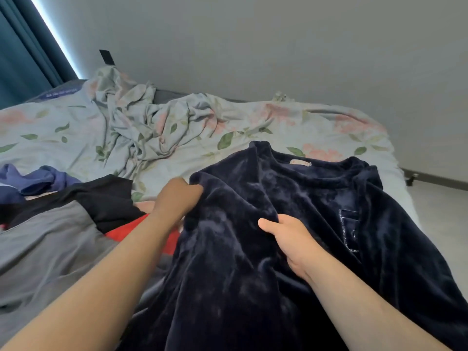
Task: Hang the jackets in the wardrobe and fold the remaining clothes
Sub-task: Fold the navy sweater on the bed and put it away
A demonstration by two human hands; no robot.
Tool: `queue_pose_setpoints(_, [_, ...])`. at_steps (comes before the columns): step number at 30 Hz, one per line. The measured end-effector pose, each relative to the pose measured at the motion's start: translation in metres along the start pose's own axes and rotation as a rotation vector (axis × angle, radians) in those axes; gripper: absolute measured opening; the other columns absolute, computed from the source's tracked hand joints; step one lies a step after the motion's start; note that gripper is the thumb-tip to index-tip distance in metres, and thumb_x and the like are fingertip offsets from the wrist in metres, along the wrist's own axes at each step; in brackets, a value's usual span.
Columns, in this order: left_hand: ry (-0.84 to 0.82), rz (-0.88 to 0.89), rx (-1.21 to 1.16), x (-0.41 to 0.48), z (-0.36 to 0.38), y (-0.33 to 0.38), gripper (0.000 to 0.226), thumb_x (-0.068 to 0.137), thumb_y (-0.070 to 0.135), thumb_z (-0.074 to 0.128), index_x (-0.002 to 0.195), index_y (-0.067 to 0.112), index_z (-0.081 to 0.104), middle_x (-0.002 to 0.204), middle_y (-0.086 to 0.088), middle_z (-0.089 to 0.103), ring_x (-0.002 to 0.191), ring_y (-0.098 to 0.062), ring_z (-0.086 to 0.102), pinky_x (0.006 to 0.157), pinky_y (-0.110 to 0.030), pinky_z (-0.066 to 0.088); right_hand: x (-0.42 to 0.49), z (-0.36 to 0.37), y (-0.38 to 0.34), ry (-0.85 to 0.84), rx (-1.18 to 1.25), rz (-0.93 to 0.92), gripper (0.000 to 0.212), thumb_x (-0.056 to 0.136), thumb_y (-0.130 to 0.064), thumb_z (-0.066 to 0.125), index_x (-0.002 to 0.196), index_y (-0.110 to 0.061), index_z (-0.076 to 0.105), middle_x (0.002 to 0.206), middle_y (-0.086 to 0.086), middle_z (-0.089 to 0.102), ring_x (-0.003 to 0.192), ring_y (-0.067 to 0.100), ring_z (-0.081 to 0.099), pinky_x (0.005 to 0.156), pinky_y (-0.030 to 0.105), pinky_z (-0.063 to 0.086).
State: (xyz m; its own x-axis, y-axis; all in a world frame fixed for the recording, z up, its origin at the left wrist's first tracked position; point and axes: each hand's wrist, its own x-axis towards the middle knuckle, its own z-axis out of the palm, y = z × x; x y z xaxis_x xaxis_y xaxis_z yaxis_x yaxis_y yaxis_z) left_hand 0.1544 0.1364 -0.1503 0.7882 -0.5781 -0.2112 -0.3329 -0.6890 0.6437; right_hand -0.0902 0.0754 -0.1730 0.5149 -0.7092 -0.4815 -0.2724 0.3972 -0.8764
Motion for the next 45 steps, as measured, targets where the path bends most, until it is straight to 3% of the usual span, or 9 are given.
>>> queue_pose_setpoints(3, [-0.394, -0.049, -0.135, -0.043, -0.006, -0.010, 0.028, 0.064, 0.040, 0.067, 0.070, 0.013, 0.063, 0.054, -0.002, 0.062, 0.043, -0.016, 0.057, 0.043, -0.024, 0.045, -0.010, 0.007, 0.001, 0.121, -0.118, -0.046, 0.039, 0.088, -0.039, 0.065, 0.091, 0.000, 0.060, 0.088, 0.016, 0.070, 0.081, 0.025, 0.066, 0.083, 0.046, 0.057])
queue_pose_setpoints(6, [-0.667, -0.059, -0.107, -0.056, -0.002, -0.014, 0.026, 0.077, 0.037, 0.068, 0.079, 0.011, 0.067, 0.067, -0.005, 0.067, 0.056, -0.016, 0.061, 0.052, -0.025, 0.047, -0.023, 0.010, 0.002, 0.081, -0.173, -0.045, 0.043, 0.082, -0.054, 0.063, 0.084, -0.012, 0.060, 0.079, 0.004, 0.061, 0.069, 0.019, 0.054, 0.065, 0.033, 0.043])
queue_pose_setpoints(11, [-0.477, -0.110, -0.402, -0.051, 0.012, -0.013, 0.024, 0.093, 0.007, 0.058, 0.116, 0.000, 0.060, 0.099, -0.019, 0.063, 0.082, -0.029, 0.062, 0.072, -0.035, 0.054, -0.045, 0.005, 0.009, -0.084, -0.285, 0.030, 0.020, 0.079, -0.040, 0.075, 0.089, -0.024, 0.068, 0.068, -0.015, 0.072, 0.049, 0.000, 0.062, 0.045, 0.016, 0.046])
queue_pose_setpoints(18, [-0.374, -0.260, -0.874, -0.052, -0.011, -0.010, 0.030, 0.102, 0.016, 0.048, 0.130, 0.012, 0.059, 0.118, -0.013, 0.068, 0.105, -0.028, 0.066, 0.084, -0.041, 0.056, -0.080, 0.029, 0.011, -0.220, -0.144, 0.078, 0.049, 0.065, -0.035, 0.081, 0.110, -0.019, 0.070, 0.102, -0.002, 0.076, 0.097, 0.019, 0.072, 0.094, 0.043, 0.055])
queue_pose_setpoints(23, [-0.666, -0.233, -0.530, -0.105, -0.045, -0.045, 0.035, 0.090, 0.043, 0.064, 0.111, 0.016, 0.068, 0.090, -0.005, 0.073, 0.078, -0.019, 0.068, 0.063, -0.031, 0.055, -0.111, 0.024, 0.024, -0.152, 0.336, 0.115, 0.033, 0.089, -0.029, 0.066, 0.116, -0.010, 0.069, 0.112, 0.007, 0.074, 0.104, 0.024, 0.071, 0.092, 0.043, 0.055])
queue_pose_setpoints(27, [-0.762, -0.040, -0.257, -0.139, -0.070, -0.060, 0.021, 0.092, 0.030, 0.067, 0.087, 0.009, 0.068, 0.071, -0.005, 0.066, 0.057, -0.013, 0.059, 0.055, -0.022, 0.049, -0.147, 0.021, 0.051, -0.144, 0.286, 0.086, 0.036, 0.085, -0.029, 0.068, 0.117, -0.013, 0.067, 0.111, 0.005, 0.074, 0.101, 0.023, 0.072, 0.084, 0.040, 0.058])
queue_pose_setpoints(36, [-0.455, 0.226, -0.071, -0.204, -0.065, -0.036, 0.014, 0.092, 0.015, 0.057, 0.097, 0.002, 0.053, 0.092, -0.020, 0.061, 0.081, -0.028, 0.060, 0.067, -0.045, 0.050, -0.196, 0.040, 0.069, -0.064, -0.058, 0.122, 0.053, 0.073, -0.021, 0.074, 0.123, -0.023, 0.058, 0.111, -0.001, 0.073, 0.101, 0.022, 0.071, 0.094, 0.048, 0.055])
queue_pose_setpoints(40, [-0.199, 0.284, -0.051, -0.206, -0.072, -0.044, 0.015, 0.087, 0.019, 0.059, 0.086, 0.007, 0.051, 0.078, -0.005, 0.058, 0.069, -0.019, 0.053, 0.064, -0.035, 0.041, -0.210, 0.053, 0.073, -0.159, 0.189, 0.125, 0.035, 0.082, -0.017, 0.066, 0.118, -0.015, 0.064, 0.112, 0.006, 0.074, 0.101, 0.026, 0.071, 0.090, 0.050, 0.057])
queue_pose_setpoints(45, [-0.110, 0.258, 0.103, -0.217, -0.071, -0.087, 0.015, 0.086, 0.027, 0.066, 0.083, 0.021, 0.052, 0.084, 0.004, 0.061, 0.086, -0.021, 0.062, 0.068, -0.033, 0.041, -0.228, 0.077, 0.078, 0.108, -0.223, 0.013, 0.026, 0.087, -0.026, 0.064, 0.110, -0.023, 0.054, 0.108, -0.003, 0.066, 0.095, 0.014, 0.064, 0.086, 0.033, 0.054])
